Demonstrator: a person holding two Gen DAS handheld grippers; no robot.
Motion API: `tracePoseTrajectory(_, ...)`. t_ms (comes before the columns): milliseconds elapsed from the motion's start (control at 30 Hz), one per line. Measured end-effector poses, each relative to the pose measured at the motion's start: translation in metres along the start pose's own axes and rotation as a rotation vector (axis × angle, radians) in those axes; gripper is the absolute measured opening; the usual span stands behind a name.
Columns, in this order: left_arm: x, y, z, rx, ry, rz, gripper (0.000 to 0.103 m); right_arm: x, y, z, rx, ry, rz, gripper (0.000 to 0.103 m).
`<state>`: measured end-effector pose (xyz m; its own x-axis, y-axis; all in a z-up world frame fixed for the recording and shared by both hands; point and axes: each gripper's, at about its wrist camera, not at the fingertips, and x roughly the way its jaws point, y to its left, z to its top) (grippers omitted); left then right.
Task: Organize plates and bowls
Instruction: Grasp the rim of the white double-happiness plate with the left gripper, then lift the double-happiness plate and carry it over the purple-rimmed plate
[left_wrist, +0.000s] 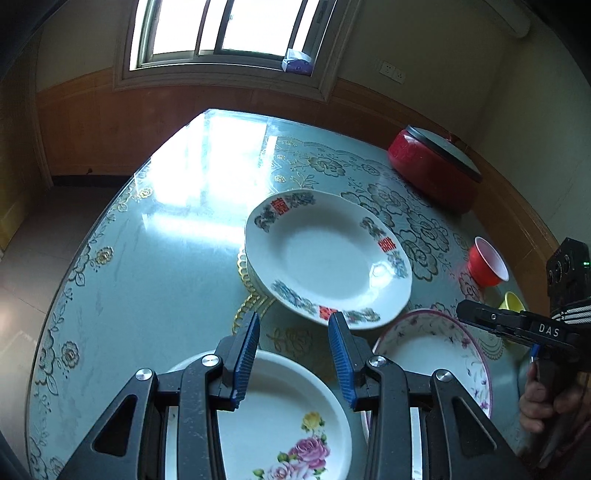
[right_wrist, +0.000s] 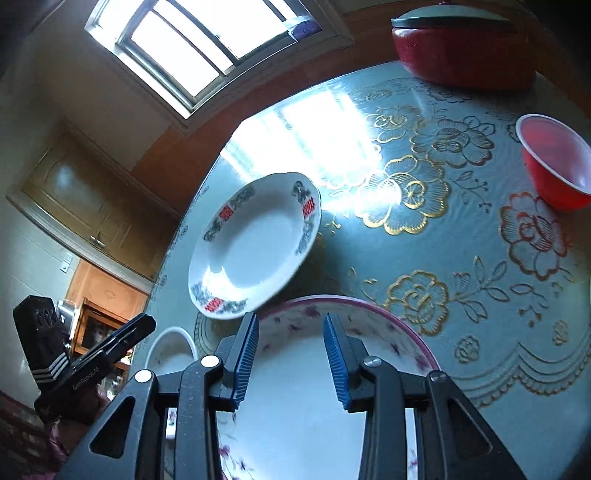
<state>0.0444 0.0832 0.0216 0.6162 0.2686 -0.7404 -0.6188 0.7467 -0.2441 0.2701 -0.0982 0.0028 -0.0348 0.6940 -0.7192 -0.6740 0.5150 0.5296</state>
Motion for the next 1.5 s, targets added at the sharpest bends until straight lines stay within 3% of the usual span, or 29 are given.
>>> tracePoseTrajectory(267,0.040,0.029,0.034,-0.038,0.038,0.023,0.038,0.049,-0.016,0.039,0.144,0.027,-0.026,0.036)
tracePoseTrajectory(500,0.079,0.039,0.059,-0.021,0.075,0.022,0.039,0.082,-0.014,0.050,0.166,0.076,-0.008,0.036)
tracePoseTrajectory(967,0.143,0.036,0.086,0.032,0.174,-0.100,0.039,0.107,-0.017,0.059,0.187,0.090,0.031,0.036)
tracePoseTrajectory(1167,0.154,0.028,0.086,0.058,0.186,-0.081,0.035,0.114,-0.013,0.068,0.175,0.072,0.015,0.035)
tracePoseTrajectory(1400,0.140,0.014,0.063,0.104,0.207,-0.171,0.035,0.103,-0.027,0.079,0.181,0.057,-0.038,0.037)
tracePoseTrajectory(1500,0.143,0.010,0.064,0.125,0.195,-0.130,0.034,0.105,-0.028,0.082,0.155,0.101,0.002,0.037)
